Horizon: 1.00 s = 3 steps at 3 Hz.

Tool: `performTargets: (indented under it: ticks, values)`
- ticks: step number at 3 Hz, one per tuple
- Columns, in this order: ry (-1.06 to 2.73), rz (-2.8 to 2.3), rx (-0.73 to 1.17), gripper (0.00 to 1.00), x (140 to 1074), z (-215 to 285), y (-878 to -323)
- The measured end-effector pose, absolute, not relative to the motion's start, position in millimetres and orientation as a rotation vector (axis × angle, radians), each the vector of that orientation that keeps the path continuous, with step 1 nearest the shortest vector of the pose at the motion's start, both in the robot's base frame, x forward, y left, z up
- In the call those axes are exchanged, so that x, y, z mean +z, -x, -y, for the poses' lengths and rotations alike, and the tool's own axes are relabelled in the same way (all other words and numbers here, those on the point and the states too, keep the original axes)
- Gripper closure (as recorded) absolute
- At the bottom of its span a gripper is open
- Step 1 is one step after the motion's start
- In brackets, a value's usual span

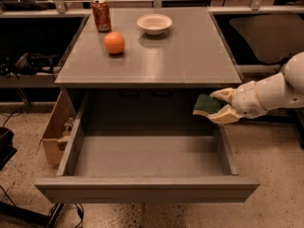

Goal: Place sponge into top drawer

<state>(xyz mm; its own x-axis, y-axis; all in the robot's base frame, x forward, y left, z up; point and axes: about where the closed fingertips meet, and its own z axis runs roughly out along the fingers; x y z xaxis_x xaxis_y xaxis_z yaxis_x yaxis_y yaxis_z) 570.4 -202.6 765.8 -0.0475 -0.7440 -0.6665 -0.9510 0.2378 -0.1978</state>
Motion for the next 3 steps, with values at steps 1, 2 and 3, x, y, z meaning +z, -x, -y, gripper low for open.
performTargets:
  ticks: [1,2,3]
  values:
    - [1.575,-1.916,0.474,1.00,699,198,-583]
    - [1.577,-1.916,0.475,1.00,698,198,-583]
    - [1.605,-1.907,0.498,1.00,694,178,-588]
